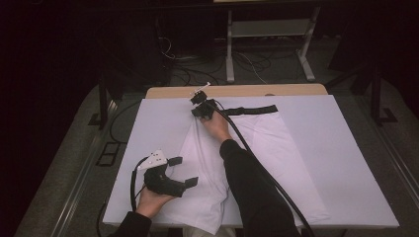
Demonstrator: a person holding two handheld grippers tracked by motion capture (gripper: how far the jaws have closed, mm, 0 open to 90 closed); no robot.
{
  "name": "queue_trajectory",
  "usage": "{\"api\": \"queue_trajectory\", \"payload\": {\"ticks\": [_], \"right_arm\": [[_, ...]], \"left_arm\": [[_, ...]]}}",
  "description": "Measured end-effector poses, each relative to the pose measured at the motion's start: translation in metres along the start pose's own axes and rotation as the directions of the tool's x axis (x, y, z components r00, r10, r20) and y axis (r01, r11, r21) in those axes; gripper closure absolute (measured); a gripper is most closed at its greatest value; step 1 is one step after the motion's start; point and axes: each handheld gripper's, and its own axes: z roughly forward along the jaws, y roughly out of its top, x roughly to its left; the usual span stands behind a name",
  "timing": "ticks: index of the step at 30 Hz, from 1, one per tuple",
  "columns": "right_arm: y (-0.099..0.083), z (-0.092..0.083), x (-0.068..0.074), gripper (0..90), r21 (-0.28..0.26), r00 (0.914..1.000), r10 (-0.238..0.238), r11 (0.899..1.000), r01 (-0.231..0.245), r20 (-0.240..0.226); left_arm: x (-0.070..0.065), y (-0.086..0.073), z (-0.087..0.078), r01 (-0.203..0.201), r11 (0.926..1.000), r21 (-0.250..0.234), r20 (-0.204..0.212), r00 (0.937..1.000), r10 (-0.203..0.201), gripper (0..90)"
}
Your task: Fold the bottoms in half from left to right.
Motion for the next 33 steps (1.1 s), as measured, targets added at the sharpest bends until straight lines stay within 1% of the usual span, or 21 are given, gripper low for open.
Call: {"api": "queue_trajectory", "payload": {"ticks": [2,4,6,7,8,10,11,12,14,15,17,18,20,24,25,27,28,30,31,32,33], "right_arm": [[0.0,-0.002,0.0,82.6,0.003,0.9999,0.014,1.0,-0.014,-0.001],[-0.001,-0.005,0.0,85.5,-0.01,0.9996,0.03,1.0,-0.03,0.003],[-0.003,-0.006,0.0,85.7,-0.013,0.9993,0.037,0.999,-0.037,-0.005],[-0.005,-0.008,-0.002,85.8,-0.02,0.9982,0.056,0.998,-0.056,-0.022],[-0.005,-0.008,-0.002,85.8,-0.02,0.9982,0.056,0.998,-0.056,-0.022],[-0.007,-0.011,-0.002,85.9,-0.027,0.9968,0.069,0.997,-0.07,-0.04],[-0.009,-0.013,-0.003,85.9,-0.035,0.9953,0.078,0.996,-0.08,-0.057],[-0.009,-0.013,-0.003,85.9,-0.035,0.9953,0.078,0.996,-0.08,-0.057],[-0.011,-0.017,-0.004,86.0,-0.051,0.9953,0.075,0.996,-0.078,-0.06],[-0.011,-0.017,-0.004,86.0,-0.051,0.9953,0.075,0.996,-0.078,-0.06],[-0.012,-0.021,-0.004,86.1,-0.063,0.9936,0.088,0.994,-0.093,-0.071],[-0.012,-0.022,-0.004,86.0,-0.067,0.9931,0.089,0.993,-0.094,-0.076],[-0.012,-0.024,-0.004,86.0,-0.078,0.9942,0.077,0.994,-0.083,-0.075],[-0.012,-0.029,-0.004,86.0,-0.09,0.9938,0.08,0.992,-0.087,-0.077],[-0.013,-0.031,-0.003,86.0,-0.096,0.9942,0.073,0.992,-0.08,-0.08],[-0.014,-0.032,-0.003,86.0,-0.1,0.9939,0.072,0.992,-0.081,-0.084],[-0.015,-0.033,-0.004,86.0,-0.1,0.9934,0.075,0.991,-0.084,-0.086],[-0.015,-0.034,-0.004,86.0,-0.102,0.9933,0.077,0.991,-0.086,-0.086],[-0.016,-0.035,-0.004,86.0,-0.105,0.9919,0.087,0.99,-0.097,-0.093],[-0.016,-0.035,-0.004,86.0,-0.105,0.9919,0.087,0.99,-0.097,-0.093],[-0.017,-0.036,-0.004,86.0,-0.116,0.9917,0.089,0.988,-0.099,-0.093]], "left_arm": [[0.001,-0.001,-0.002,0.001,1.0,0.001,-0.016,0.9999,-0.001,0.0],[0.003,-0.002,-0.004,0.014,0.9999,0.001,-0.024,0.9996,-0.014,0.0],[0.004,-0.002,-0.007,0.028,0.9996,-0.003,-0.035,0.999,-0.028,0.0],[0.004,-0.002,-0.009,0.037,0.9993,-0.003,-0.046,0.9983,-0.037,0.0],[0.004,-0.002,-0.009,0.037,0.9993,-0.003,-0.046,0.9983,-0.037,0.0],[0.005,0.0,-0.011,0.04,0.9992,0.003,-0.058,0.9975,-0.04,0.0],[0.006,0.002,-0.012,0.048,0.9988,0.009,-0.062,0.997,-0.047,0.0],[0.006,0.002,-0.012,0.048,0.9988,0.009,-0.062,0.997,-0.047,0.0],[0.005,0.004,-0.014,0.045,0.9982,0.039,-0.062,0.9972,-0.043,0.0],[0.005,0.004,-0.014,0.045,0.9982,0.039,-0.062,0.9972,-0.043,0.0],[0.005,0.005,-0.016,0.048,0.9969,0.063,-0.061,0.9972,-0.044,0.0],[0.005,0.005,-0.016,0.048,0.9969,0.063,-0.061,0.9972,-0.044,0.0],[0.007,0.004,-0.021,0.074,0.9935,0.087,-0.054,0.9961,-0.069,0.0],[0.009,0.002,-0.025,0.09,0.9904,0.105,-0.06,0.9947,-0.084,0.0],[0.01,0.0,-0.028,0.102,0.9881,0.115,-0.059,0.9936,-0.096,0.0],[0.01,0.0,-0.029,0.103,0.9875,0.119,-0.058,0.9936,-0.097,0.0],[0.011,-0.001,-0.032,0.115,0.9858,0.123,-0.057,0.9925,-0.108,0.0],[0.011,-0.001,-0.033,0.118,0.9847,0.128,-0.057,0.9921,-0.111,0.0],[0.011,-0.002,-0.035,0.123,0.9828,0.137,-0.057,0.9915,-0.116,0.0],[0.011,-0.002,-0.035,0.123,0.9828,0.137,-0.057,0.9915,-0.116,0.0],[0.011,-0.002,-0.036,0.126,0.9823,0.139,-0.059,0.9912,-0.119,0.0]]}}
